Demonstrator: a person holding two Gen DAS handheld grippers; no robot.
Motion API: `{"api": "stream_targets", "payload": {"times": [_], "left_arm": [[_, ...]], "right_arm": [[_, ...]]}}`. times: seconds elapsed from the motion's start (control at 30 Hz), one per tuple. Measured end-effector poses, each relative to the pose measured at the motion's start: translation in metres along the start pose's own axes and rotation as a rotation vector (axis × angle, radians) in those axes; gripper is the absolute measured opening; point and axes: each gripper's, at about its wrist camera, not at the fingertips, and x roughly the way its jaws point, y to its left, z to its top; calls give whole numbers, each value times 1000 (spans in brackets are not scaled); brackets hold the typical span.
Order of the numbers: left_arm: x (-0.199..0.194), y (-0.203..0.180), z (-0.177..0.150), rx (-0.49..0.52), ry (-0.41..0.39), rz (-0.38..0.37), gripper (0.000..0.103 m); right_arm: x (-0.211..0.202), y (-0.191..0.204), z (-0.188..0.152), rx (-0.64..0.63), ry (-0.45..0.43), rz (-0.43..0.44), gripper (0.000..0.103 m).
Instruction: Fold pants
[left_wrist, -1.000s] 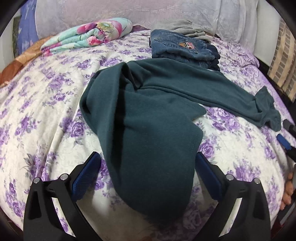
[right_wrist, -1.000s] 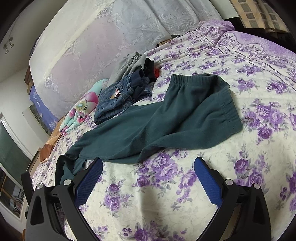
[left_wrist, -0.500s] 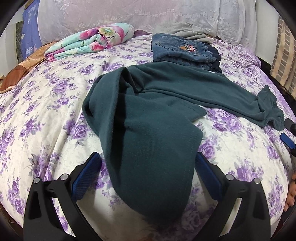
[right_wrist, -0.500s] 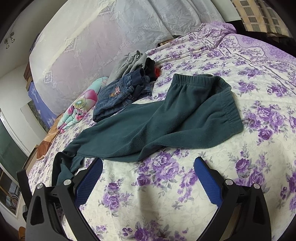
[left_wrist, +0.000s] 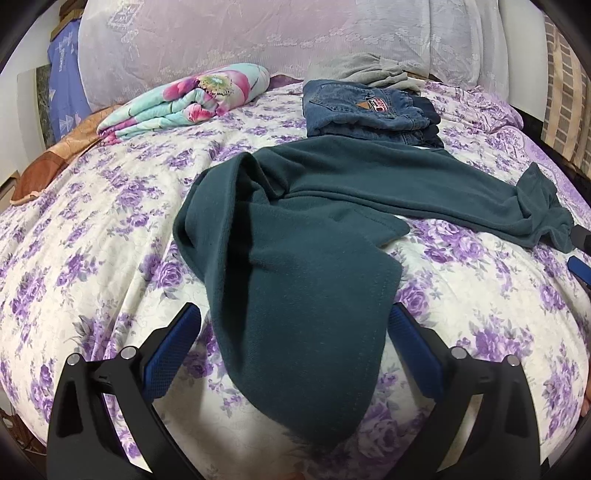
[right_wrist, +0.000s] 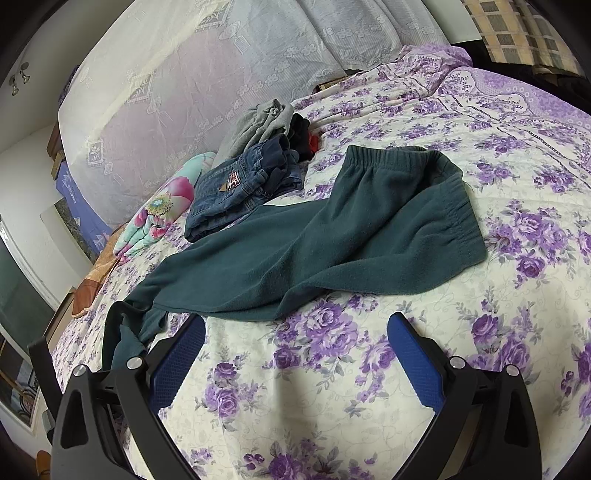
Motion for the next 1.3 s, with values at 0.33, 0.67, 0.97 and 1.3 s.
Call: {"api": "stream_targets", "payload": {"times": [0.33,0.67,0.97,1.3], "left_arm": [[-1,-1,-1,11,-7,7,98],[-1,-1,-1,11,-1,-2,98],[7,32,10,-31,55,-32,98],[10,58,9,-132,54,-47,98]], "right_arm": [[1,-1,0,-2,4,-2,99],[3,-1,-1,-2,10,-2,99],[-6,-25,12,37,47,-35,99],[30,-62,47,188,149,74,100]]}}
